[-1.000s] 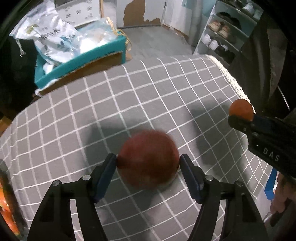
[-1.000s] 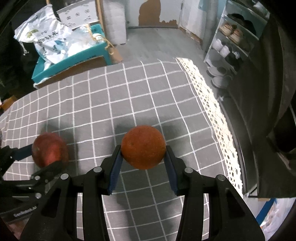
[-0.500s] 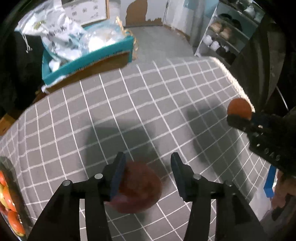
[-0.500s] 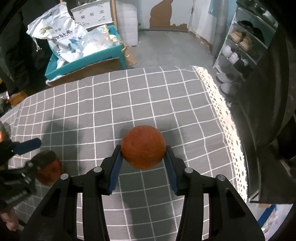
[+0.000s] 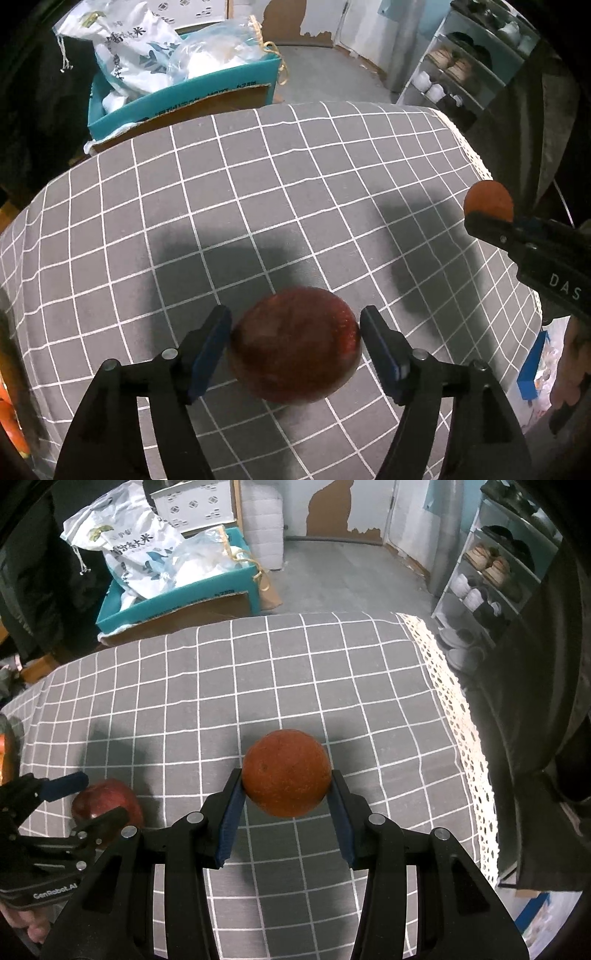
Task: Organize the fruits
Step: 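Lift the red apple and tangerine and carry both over the bowl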
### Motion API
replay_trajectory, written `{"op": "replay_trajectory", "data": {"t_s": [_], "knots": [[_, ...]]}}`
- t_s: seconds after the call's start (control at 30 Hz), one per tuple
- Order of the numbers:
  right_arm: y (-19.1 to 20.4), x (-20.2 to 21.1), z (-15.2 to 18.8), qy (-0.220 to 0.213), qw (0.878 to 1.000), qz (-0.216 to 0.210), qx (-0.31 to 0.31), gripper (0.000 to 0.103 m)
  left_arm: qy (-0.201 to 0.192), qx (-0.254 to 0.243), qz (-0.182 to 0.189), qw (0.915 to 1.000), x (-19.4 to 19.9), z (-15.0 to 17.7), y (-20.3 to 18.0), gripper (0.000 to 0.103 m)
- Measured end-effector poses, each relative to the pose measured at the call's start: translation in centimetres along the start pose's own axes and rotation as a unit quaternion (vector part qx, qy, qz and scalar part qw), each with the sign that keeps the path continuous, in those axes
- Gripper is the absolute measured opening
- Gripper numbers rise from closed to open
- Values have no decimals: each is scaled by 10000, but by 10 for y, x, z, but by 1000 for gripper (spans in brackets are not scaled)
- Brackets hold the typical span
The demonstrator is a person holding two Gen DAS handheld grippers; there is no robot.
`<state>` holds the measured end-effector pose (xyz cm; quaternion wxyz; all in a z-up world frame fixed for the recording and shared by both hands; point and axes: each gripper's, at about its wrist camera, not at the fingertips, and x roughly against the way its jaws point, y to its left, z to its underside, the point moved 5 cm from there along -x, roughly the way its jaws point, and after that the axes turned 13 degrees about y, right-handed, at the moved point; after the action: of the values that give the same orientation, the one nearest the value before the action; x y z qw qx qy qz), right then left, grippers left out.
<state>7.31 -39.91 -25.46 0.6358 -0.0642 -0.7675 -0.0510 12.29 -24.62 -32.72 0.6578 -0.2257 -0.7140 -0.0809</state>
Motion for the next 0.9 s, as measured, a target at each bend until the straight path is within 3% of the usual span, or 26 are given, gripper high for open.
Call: {"op": "replay_trajectory", "data": {"t_s": [0.47,0.9], "knots": [[1,-3,3,59,10000,1,20,44,189,205,226,9994,-24,6,0,79],[6,-2,1,-3,10000,2,60,44,-110,71,-53,9999,-12,12,1,79]]}}
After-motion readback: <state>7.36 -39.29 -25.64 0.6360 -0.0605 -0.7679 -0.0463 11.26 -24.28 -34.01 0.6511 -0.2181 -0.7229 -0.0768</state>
